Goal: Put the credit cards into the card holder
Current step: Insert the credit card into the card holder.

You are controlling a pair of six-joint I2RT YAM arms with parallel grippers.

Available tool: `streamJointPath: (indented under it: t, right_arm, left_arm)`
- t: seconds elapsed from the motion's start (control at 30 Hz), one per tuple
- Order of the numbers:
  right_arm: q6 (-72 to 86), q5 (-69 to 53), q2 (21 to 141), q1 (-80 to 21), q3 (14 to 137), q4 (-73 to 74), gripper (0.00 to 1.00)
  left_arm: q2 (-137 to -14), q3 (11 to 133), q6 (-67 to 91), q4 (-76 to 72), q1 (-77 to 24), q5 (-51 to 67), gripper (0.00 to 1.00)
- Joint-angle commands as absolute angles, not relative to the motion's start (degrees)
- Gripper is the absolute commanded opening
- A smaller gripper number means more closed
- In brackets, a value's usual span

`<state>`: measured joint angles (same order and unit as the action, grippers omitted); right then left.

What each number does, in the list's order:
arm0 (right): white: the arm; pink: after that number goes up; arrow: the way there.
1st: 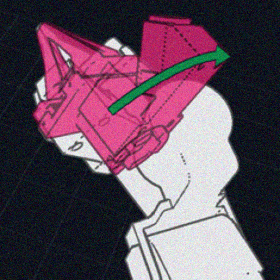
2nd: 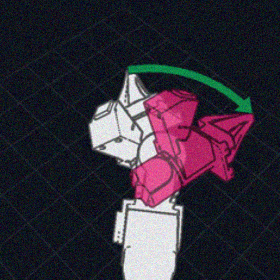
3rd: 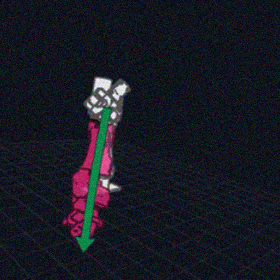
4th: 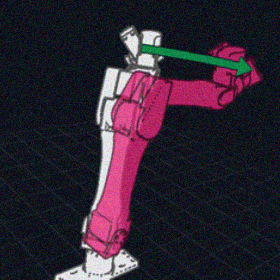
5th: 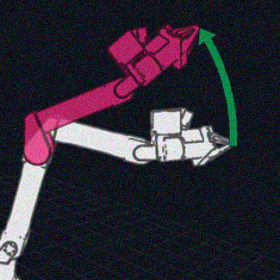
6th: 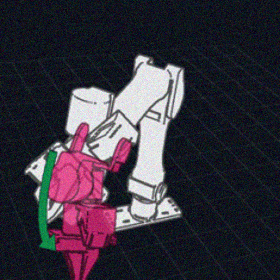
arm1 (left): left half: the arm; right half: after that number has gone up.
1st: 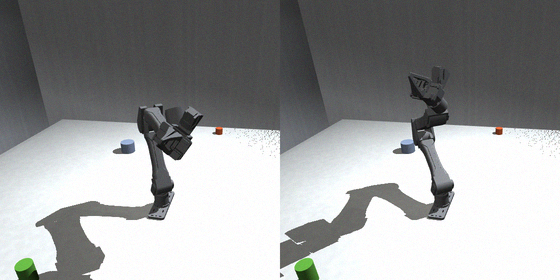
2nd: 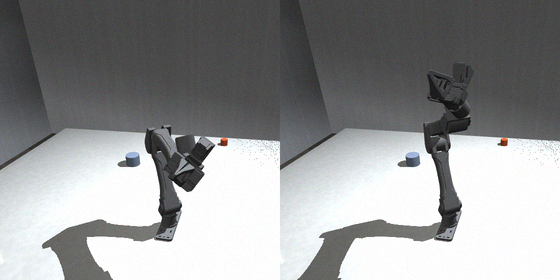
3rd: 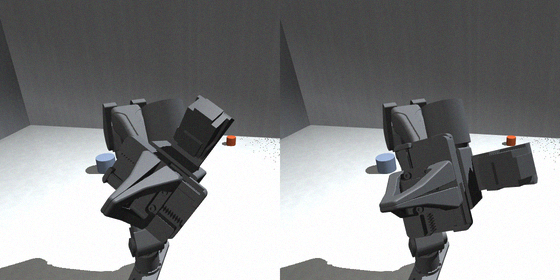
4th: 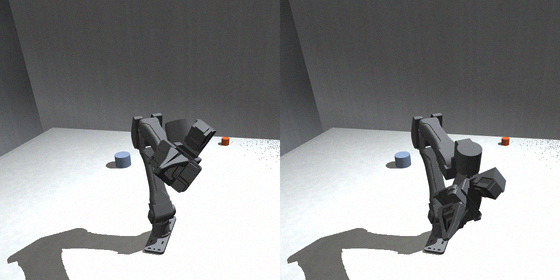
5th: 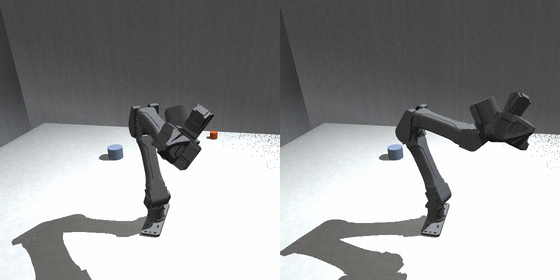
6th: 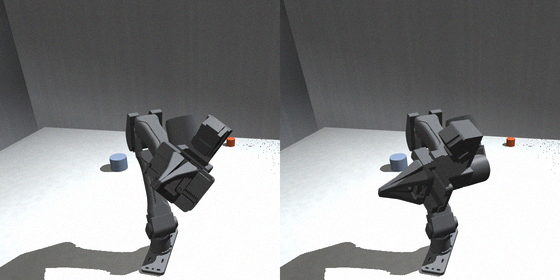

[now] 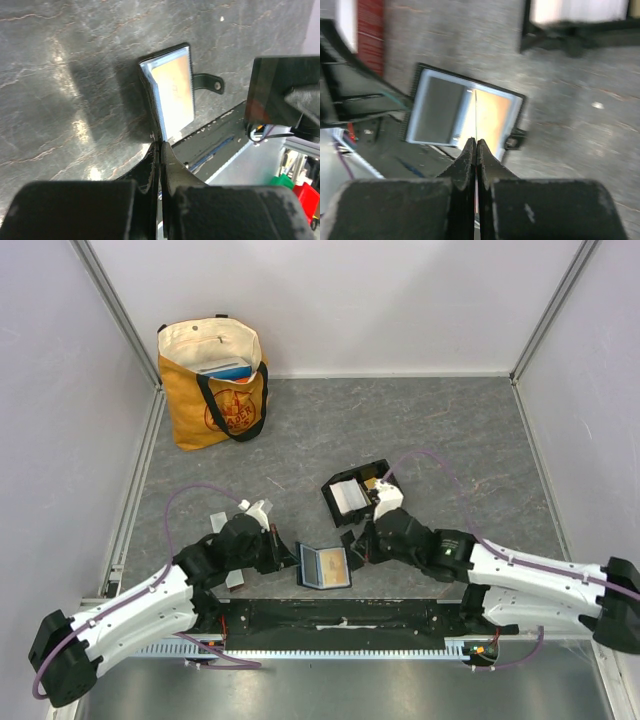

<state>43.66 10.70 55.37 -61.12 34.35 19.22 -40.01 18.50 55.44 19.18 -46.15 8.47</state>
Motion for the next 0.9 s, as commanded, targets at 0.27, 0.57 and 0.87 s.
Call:
streamJointPath:
  t: [0.27, 0.57, 0.87]
  right_arm:
    - [55.01, 46.39, 77.07, -80.51, 51.76, 7.47, 0.0]
    - [57.65, 47.37, 80.68, -81.47, 50.8, 6.42, 0.0]
    - [58.09, 46.14, 83.05, -81.74, 50.8, 5.36, 0.0]
  left_arm:
    - [-33.4, 15.47, 63.37, 12.3, -46.32, 12.13, 0.02]
    - [-33.31, 15.03, 63.54, 12.31, -46.32, 12.04, 0.02]
    - [-33.49, 14.94, 63.72, 11.78, -46.32, 11.95, 0.02]
